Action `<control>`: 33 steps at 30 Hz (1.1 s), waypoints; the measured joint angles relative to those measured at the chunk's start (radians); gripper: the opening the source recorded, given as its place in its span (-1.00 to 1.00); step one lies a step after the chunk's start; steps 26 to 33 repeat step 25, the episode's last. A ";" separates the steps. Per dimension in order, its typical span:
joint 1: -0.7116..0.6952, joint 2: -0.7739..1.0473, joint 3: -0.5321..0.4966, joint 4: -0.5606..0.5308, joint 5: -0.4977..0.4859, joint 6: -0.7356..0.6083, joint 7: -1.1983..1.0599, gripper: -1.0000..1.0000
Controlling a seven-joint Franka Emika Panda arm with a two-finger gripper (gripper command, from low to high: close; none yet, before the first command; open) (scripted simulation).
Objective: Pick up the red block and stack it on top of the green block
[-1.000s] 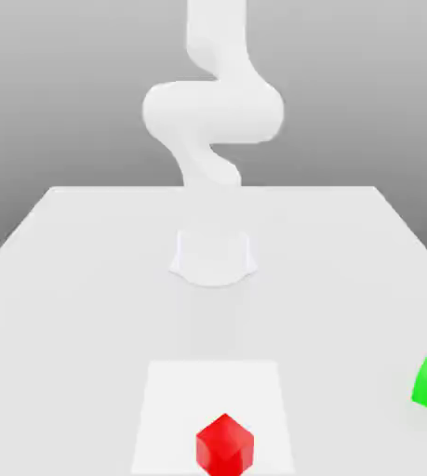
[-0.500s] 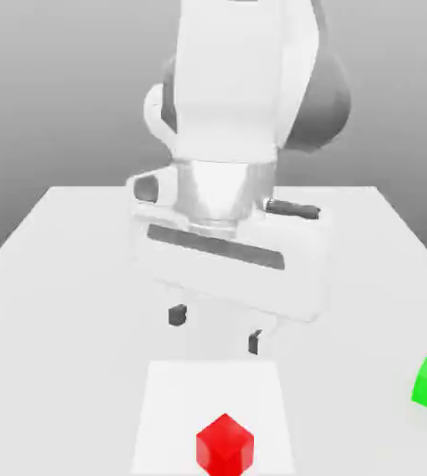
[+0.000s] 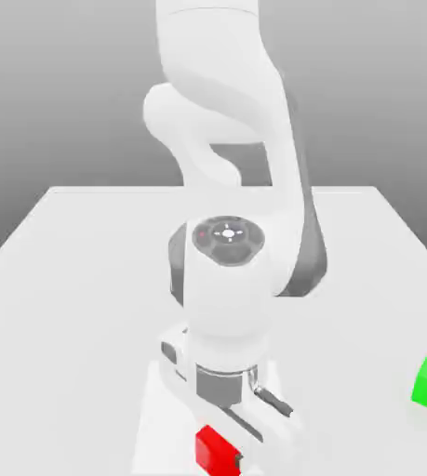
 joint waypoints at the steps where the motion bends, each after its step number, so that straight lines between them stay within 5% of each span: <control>1: 0.002 0.009 -0.003 0.001 -0.003 0.007 0.002 -1.00; 7: -0.013 -0.157 0.039 -0.025 0.048 -0.133 -0.039 -1.00; 16: 0.220 -0.237 0.297 -0.039 0.010 -0.210 -0.127 -1.00; 21: 0.370 -0.104 0.308 -0.009 -0.148 -0.129 -0.057 -1.00; 22: 0.386 -0.079 0.293 -0.006 -0.171 -0.110 -0.042 1.00; 33: 0.386 -0.079 0.293 -0.006 -0.171 -0.110 -0.042 1.00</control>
